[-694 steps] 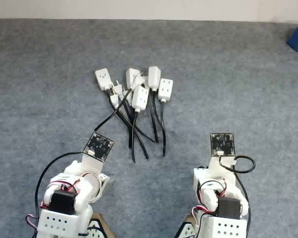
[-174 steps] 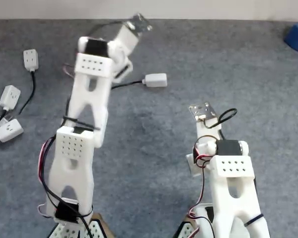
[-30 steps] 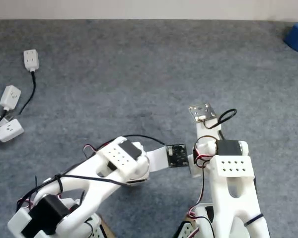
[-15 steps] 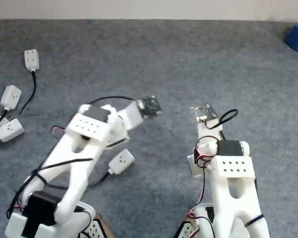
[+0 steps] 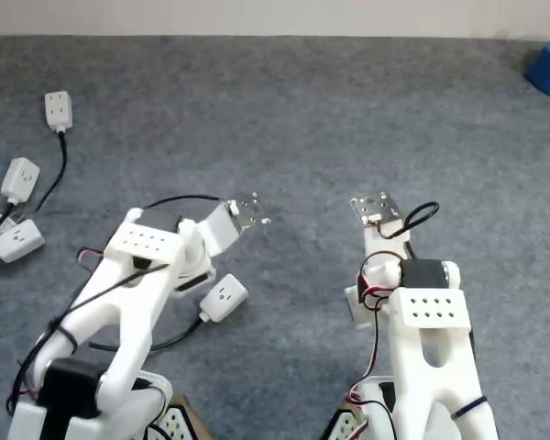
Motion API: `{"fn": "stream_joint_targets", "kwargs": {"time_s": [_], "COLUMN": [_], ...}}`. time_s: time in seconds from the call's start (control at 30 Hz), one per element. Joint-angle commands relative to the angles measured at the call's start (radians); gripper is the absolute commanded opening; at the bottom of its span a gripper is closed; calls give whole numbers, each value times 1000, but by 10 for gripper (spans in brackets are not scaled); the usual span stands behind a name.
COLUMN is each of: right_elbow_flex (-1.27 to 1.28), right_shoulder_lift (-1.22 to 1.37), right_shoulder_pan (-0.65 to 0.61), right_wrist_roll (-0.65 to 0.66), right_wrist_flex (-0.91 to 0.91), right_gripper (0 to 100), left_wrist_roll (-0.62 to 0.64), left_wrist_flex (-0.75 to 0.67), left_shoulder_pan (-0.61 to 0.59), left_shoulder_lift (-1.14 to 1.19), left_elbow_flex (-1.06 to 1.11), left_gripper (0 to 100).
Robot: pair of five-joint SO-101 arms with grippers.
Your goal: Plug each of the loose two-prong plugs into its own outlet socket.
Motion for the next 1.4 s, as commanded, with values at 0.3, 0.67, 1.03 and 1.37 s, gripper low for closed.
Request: {"fn": "stream_joint_targets", "kwargs": {"time_s": [0.3,0.67,1.03,1.37], "right_elbow_flex": [-7,-7,-5,-5], "right_shoulder_lift": [-12,-12,-12,-12], "right_shoulder_pan": [-5,-5,-5,-5], "right_wrist_roll": [8,9,9,9], "right_wrist_flex": [4,5,5,5], "right_gripper": [271,271,271,271], "left_wrist_roll": [152,233,183,123], "left_wrist_flex": [295,121,-21,-114], "left_shoulder_pan": [228,334,254,160], "left_shoulder_lift": [-467,-467,-421,-90], "left_elbow_flex": [76,228,326,142], "left_gripper": [153,153,153,154]}}
